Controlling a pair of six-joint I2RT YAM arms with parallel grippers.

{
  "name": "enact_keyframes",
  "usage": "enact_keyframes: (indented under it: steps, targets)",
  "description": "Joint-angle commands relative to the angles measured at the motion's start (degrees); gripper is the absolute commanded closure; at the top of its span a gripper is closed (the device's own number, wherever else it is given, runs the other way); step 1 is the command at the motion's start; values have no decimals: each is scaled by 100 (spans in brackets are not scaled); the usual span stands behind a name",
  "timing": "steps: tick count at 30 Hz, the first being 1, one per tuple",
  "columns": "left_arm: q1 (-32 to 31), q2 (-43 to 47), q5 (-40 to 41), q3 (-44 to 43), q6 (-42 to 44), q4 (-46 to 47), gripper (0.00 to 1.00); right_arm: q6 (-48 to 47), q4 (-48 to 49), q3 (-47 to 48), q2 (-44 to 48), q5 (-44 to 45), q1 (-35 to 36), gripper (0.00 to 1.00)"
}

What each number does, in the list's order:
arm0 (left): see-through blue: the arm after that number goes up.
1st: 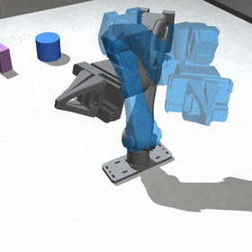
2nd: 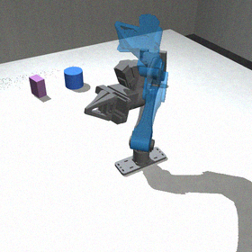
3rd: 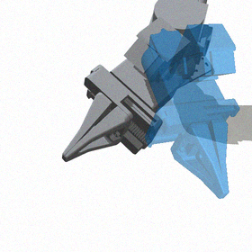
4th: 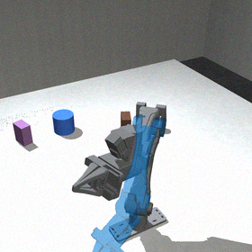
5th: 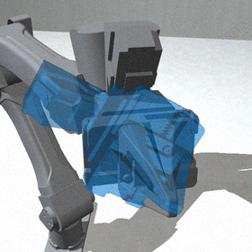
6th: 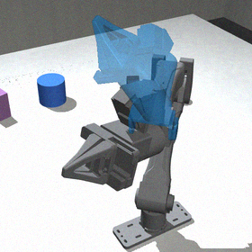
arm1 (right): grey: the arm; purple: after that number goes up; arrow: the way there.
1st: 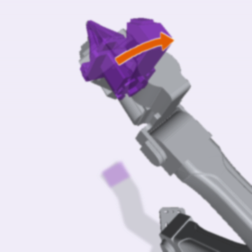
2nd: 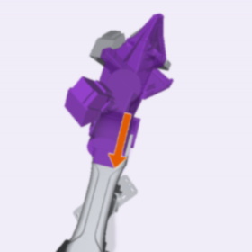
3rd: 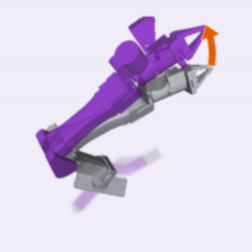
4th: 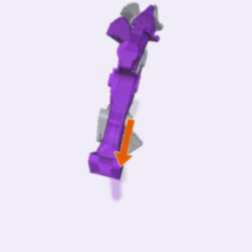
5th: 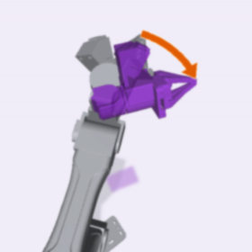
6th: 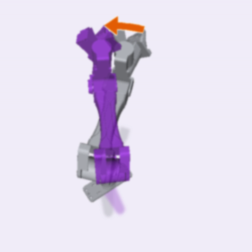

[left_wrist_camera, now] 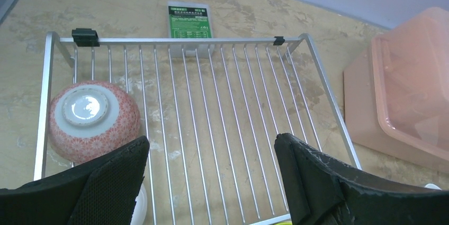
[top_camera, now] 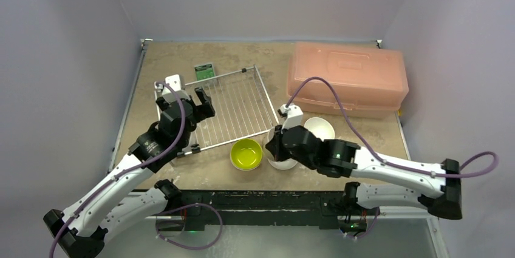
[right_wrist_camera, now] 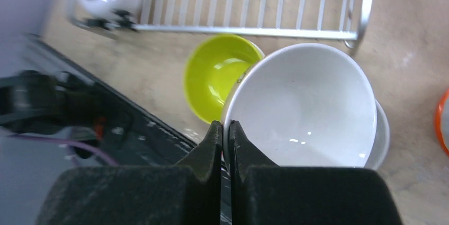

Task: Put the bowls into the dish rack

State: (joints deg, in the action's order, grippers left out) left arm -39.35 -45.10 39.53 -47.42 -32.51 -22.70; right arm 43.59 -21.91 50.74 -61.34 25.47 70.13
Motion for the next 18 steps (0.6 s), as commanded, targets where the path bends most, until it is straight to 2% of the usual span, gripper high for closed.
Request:
enact_keyframes:
  steps: [1,4,10,18]
  targets:
    - [13,131,-103,-180,-366,-300,12,-541,1355,144,588,-280,35,100]
    - [13,152,-191,-277,-395,-401,12,-697,1404,476,270,-477,36,100]
    - [9,124,265,-883,-185,-604,12,-1324,2477,1158,-675,-735,-192,100]
    - [17,485,1059,-1414,66,-708,13,-1012,3394,2352,-2543,-2850,-1482,100]
